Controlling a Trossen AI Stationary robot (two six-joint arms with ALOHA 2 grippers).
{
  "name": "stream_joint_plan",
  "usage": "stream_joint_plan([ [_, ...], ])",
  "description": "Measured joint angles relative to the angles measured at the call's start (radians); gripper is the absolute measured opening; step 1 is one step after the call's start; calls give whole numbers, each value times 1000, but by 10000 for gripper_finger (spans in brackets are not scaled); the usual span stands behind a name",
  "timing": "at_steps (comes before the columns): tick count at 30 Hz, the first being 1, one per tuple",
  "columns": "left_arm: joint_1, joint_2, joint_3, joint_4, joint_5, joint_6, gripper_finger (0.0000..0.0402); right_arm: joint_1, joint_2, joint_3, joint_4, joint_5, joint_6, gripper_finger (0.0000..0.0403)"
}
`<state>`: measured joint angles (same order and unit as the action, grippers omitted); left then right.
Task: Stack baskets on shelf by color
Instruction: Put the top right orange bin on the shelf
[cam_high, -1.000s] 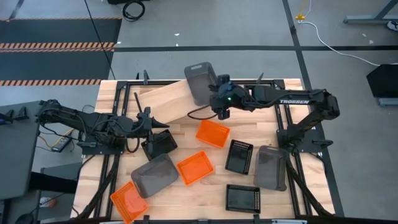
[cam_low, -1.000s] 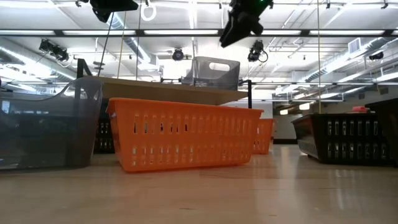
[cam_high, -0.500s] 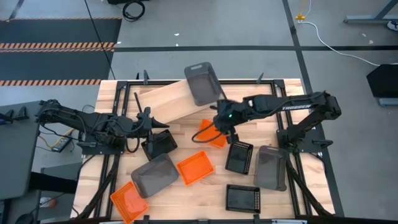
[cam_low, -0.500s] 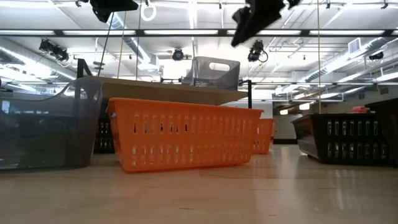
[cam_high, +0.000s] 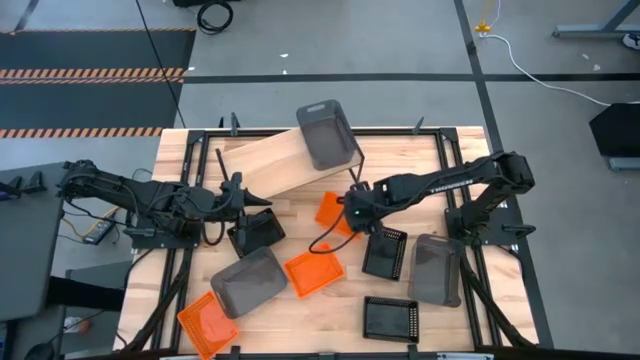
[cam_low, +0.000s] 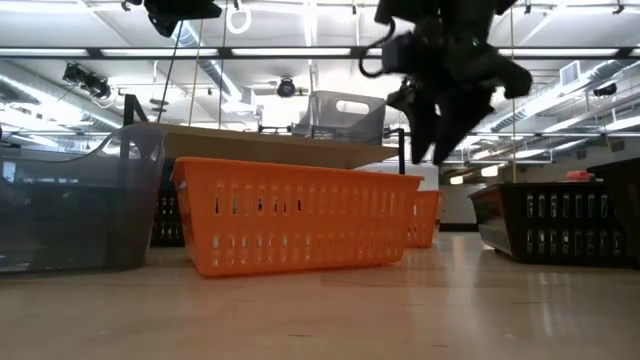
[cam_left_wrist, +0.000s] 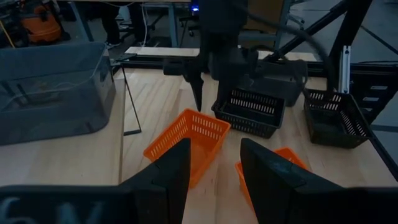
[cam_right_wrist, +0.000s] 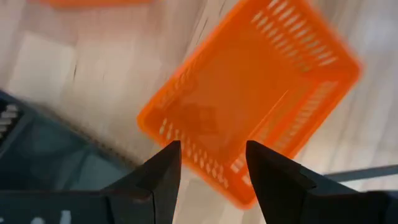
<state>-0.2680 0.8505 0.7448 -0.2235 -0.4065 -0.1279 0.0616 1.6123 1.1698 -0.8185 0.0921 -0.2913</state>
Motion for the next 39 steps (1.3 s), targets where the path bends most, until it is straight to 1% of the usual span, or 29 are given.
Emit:
stream_joint_plan([
  [9, 0, 0, 0, 1, 0, 0, 149, 3, 7, -75, 2, 3, -26, 187],
  [13, 0, 0, 0, 0, 0, 0, 148, 3, 7, -103, 72, 13, -95, 187],
  [17, 0, 0, 0, 1, 0, 0, 148, 3, 6, -140, 150, 18, -115, 187],
  [27, 0, 0, 0, 0, 0, 0, 148, 3, 6, -195, 196, 19, -124, 182],
  [29, 0, 0, 0, 1, 0, 0, 149, 3, 6, -200, 226, 19, -124, 170],
  [31, 0, 0, 0, 1, 0, 0, 149, 5, 6, -200, 250, 17, -124, 150],
  [34, 0, 0, 0, 1, 0, 0, 148, 17, 6, -200, 283, 11, -124, 105],
  [39, 0, 0, 0, 1, 0, 0, 149, 44, 6, -200, 285, 12, -126, 21],
])
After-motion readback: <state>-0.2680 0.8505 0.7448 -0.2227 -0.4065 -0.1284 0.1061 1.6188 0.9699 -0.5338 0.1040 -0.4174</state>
